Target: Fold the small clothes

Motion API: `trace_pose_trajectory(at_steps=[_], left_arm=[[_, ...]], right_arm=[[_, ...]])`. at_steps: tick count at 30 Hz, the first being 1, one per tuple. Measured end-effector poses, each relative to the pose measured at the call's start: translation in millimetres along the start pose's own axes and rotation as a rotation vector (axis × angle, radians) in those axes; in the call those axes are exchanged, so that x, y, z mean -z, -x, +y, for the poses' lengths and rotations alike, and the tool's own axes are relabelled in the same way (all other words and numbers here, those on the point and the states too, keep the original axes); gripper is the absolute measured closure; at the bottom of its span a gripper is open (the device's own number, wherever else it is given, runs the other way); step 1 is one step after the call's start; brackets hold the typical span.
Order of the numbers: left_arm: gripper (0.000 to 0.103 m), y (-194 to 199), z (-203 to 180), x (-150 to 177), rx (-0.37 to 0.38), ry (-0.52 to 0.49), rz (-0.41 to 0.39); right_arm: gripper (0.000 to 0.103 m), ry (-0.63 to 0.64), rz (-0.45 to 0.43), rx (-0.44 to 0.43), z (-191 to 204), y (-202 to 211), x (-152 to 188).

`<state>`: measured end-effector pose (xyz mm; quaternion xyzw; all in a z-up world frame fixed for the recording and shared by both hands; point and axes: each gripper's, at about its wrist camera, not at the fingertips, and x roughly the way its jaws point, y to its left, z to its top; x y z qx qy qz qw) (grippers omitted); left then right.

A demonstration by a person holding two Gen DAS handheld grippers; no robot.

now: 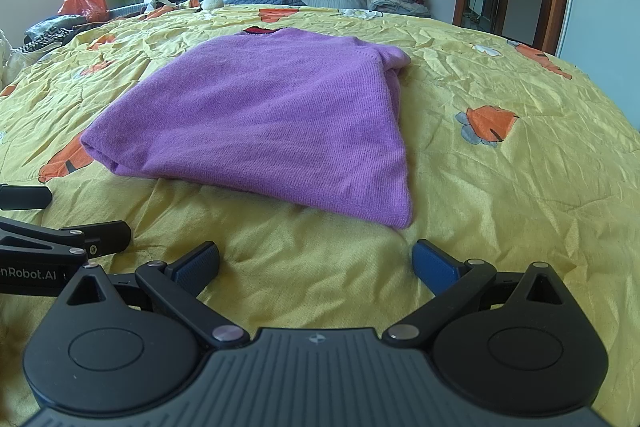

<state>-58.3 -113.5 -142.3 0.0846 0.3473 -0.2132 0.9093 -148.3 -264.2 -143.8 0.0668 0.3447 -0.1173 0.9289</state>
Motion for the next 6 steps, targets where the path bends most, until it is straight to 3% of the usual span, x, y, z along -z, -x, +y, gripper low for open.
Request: trace_pose_trajectory(at_steps=[6], left_arm=[[0.0, -0.6, 0.0, -1.0, -0.003, -0.009, 0.007]], right_arm=[[0.0, 0.0, 0.0, 0.0, 0.1, 0.0, 0.0]])
